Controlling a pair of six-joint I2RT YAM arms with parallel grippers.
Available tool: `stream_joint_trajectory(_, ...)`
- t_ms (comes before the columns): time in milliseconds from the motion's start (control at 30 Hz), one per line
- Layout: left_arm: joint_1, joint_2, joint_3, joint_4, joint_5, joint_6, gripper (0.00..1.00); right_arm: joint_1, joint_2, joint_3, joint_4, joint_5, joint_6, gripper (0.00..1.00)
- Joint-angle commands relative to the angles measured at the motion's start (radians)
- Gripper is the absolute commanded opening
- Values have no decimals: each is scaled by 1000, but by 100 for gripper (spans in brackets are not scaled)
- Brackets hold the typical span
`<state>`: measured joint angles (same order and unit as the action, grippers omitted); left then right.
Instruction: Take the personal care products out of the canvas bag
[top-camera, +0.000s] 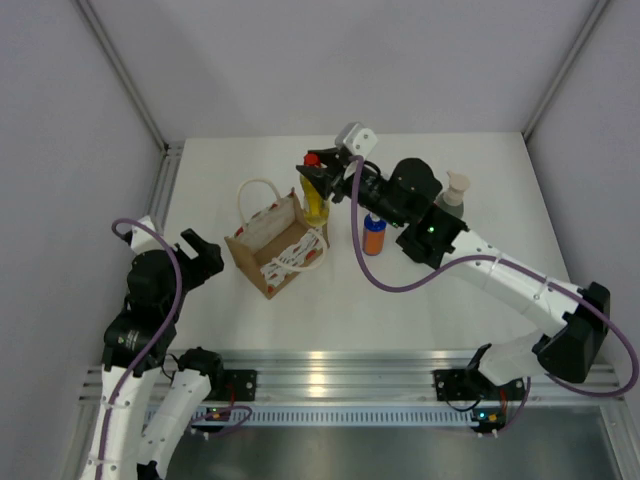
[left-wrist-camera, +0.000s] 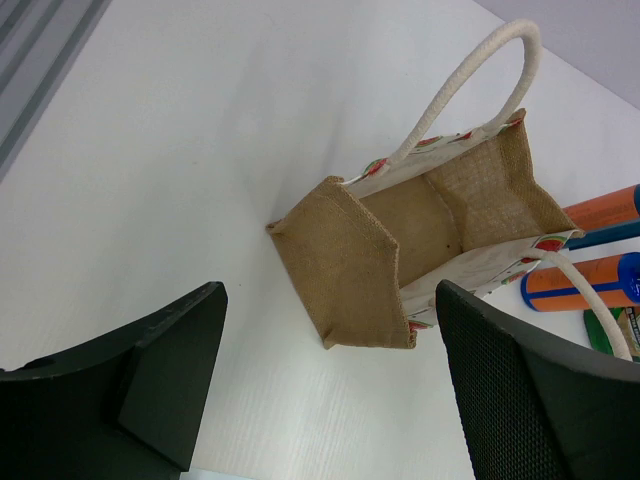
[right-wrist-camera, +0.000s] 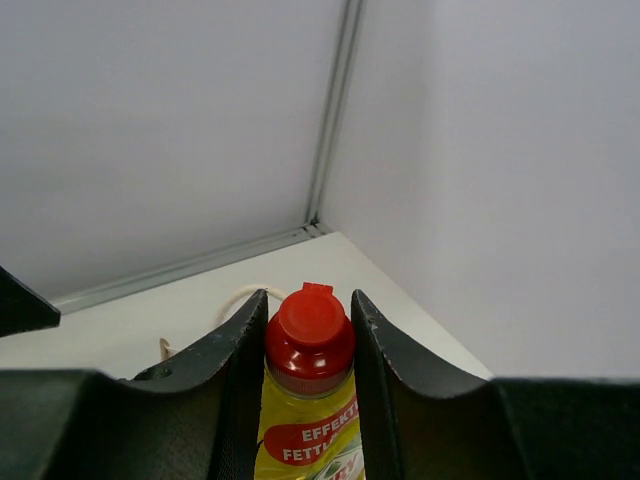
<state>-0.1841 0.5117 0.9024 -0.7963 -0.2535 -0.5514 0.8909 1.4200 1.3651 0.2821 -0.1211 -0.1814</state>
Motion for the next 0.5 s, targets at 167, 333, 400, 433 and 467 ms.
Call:
stream_joint_trajectory(167,5,-30,-7,8,-32,-12,90,-115,-300,-227,84,110,22,0)
stream_joint_trajectory(333,5,-29,-5,6,-38,-12,90,-176,-432,-406,114,150,40,0)
stream_joint_trajectory(400,5,-33,-5,6,-43,-13,90,-217,-467,-455,120,161,51,0)
stream_joint_trajectory(433,5,-35,-7,6,-44,-15,90,-231,-502,-499,121,163,63,0)
stream_joint_trajectory(467,5,-38,-7,6,-49,-15,90,-260,-522,-523,127,164,86,0)
